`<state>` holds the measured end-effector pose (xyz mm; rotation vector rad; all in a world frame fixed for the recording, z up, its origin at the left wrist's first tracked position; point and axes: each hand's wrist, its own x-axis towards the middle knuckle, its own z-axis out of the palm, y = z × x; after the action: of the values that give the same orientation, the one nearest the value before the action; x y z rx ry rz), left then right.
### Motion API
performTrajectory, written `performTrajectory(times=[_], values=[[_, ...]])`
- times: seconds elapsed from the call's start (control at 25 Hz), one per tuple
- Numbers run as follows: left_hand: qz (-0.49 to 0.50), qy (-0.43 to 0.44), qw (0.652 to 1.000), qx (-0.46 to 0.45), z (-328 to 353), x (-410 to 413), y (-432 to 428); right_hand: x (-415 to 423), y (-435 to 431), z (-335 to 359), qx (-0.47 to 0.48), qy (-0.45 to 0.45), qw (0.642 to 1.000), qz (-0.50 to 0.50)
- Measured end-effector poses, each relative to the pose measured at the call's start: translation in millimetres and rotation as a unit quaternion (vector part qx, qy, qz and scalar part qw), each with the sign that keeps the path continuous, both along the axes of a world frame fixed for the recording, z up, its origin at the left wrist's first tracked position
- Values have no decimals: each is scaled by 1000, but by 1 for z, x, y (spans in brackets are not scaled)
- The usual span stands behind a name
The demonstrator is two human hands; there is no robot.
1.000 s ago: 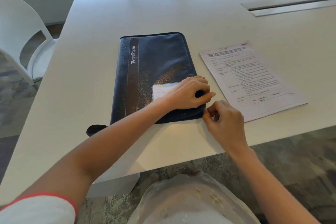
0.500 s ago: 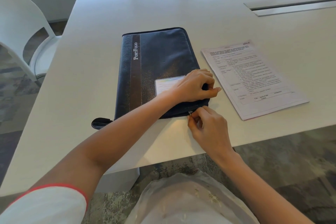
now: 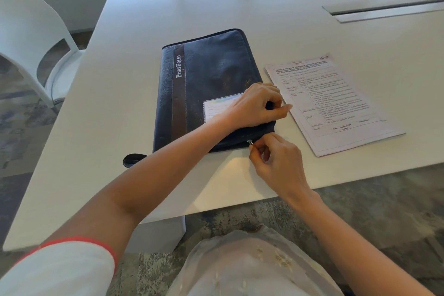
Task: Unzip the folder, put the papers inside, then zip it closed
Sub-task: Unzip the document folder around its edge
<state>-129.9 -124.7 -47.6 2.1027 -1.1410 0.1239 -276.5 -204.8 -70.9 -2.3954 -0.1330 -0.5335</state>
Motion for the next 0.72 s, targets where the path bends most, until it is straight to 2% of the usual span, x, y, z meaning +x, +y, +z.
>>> performTrajectory(times=[0.24, 0.52, 0.72], values=[[-12, 5, 999, 33, -10, 0, 0, -1, -17, -3, -4, 17, 999, -47], [0, 10, 1000, -7, -9, 2, -5, 1, -6, -5, -20, 18, 999, 25], [13, 3, 1000, -1, -13, 3, -6, 3, 3, -6, -35, 13, 999, 39]])
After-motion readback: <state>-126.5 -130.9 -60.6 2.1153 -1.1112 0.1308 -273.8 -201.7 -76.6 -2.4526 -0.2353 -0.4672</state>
